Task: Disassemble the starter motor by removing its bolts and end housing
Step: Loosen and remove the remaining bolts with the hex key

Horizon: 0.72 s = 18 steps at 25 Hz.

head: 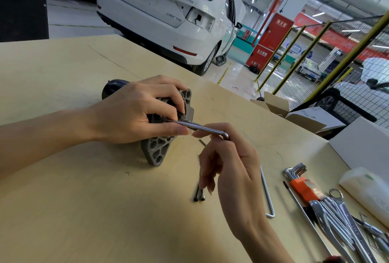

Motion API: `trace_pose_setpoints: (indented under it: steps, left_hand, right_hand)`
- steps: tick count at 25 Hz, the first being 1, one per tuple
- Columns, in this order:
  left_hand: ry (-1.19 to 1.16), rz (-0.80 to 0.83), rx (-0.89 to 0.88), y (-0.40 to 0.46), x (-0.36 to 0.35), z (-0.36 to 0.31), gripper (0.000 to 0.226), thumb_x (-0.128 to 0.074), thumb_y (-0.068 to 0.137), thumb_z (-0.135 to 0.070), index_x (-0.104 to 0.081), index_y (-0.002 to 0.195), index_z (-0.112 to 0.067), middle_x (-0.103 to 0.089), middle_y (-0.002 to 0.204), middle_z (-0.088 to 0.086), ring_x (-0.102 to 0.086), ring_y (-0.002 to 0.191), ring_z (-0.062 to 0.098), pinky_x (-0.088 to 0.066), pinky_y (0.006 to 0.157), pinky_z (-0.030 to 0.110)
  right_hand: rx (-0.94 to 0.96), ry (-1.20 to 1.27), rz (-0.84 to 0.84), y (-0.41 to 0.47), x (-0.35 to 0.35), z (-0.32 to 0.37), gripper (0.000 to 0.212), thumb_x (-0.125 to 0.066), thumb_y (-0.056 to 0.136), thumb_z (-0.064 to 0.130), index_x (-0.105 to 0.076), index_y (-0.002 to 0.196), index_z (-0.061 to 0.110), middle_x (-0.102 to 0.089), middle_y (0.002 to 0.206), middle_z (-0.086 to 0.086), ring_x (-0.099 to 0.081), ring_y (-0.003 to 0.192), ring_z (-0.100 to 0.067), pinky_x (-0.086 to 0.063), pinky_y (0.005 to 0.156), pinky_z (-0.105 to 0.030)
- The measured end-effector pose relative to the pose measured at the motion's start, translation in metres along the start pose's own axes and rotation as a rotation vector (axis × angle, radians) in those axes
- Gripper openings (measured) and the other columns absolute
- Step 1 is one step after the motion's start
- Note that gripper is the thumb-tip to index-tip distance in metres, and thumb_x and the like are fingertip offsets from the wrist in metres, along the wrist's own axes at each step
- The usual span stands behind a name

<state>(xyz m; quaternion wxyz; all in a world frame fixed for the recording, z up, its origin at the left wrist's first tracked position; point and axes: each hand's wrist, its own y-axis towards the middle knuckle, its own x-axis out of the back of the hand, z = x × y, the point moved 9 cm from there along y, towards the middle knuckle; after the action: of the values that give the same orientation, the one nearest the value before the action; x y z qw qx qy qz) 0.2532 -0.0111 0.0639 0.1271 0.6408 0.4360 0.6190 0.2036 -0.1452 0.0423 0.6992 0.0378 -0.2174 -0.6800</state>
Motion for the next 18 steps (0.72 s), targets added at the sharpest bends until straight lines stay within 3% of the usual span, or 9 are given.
trace_pose_setpoints:
  steps: [6, 10, 14, 18]
  left_hand:
    - [-0.010, 0.012, 0.012, 0.000, -0.001, 0.002, 0.039, -0.055, 0.092, -0.043, -0.078, 0.078, -0.016, -0.068, 0.104, -0.002, -0.051, 0.129, 0.020, -0.046, 0.100, 0.043]
    - [-0.006, -0.002, 0.002, 0.000, 0.000, 0.002, 0.037, -0.056, 0.091, -0.042, -0.078, 0.078, -0.015, -0.069, 0.103, -0.002, -0.053, 0.127, 0.021, -0.048, 0.098, 0.045]
    - [-0.012, 0.000, 0.001, 0.000, 0.000, 0.002, 0.036, -0.058, 0.090, -0.042, -0.078, 0.079, -0.015, -0.069, 0.103, -0.001, -0.053, 0.127, 0.022, -0.048, 0.097, 0.047]
    - [-0.012, 0.004, 0.000, 0.000, 0.000, 0.001, 0.035, -0.059, 0.089, -0.043, -0.078, 0.078, -0.016, -0.069, 0.103, -0.001, -0.053, 0.127, 0.023, -0.049, 0.097, 0.047]
  right_hand:
    - [-0.049, -0.019, -0.071, 0.001, 0.007, -0.007, 0.034, -0.037, 0.097, 0.009, -0.065, 0.087, 0.025, -0.050, 0.048, -0.001, -0.045, 0.040, -0.014, -0.035, 0.038, -0.023]
    - [-0.118, 0.029, -0.116, 0.002, 0.012, -0.014, 0.023, -0.041, 0.100, 0.022, -0.061, 0.090, 0.019, -0.052, 0.050, -0.002, -0.047, 0.041, -0.018, -0.035, 0.037, -0.023]
    - [-0.169, 0.107, -0.081, 0.003, 0.008, -0.019, 0.042, -0.037, 0.104, 0.031, -0.062, 0.075, 0.012, -0.047, 0.047, -0.004, -0.044, 0.039, -0.020, -0.032, 0.036, -0.024]
    - [-0.196, 0.217, -0.031, 0.004, 0.004, -0.018, 0.058, -0.033, 0.102, 0.047, -0.061, 0.060, 0.018, -0.044, 0.045, -0.004, -0.045, 0.038, -0.019, -0.032, 0.037, -0.022]
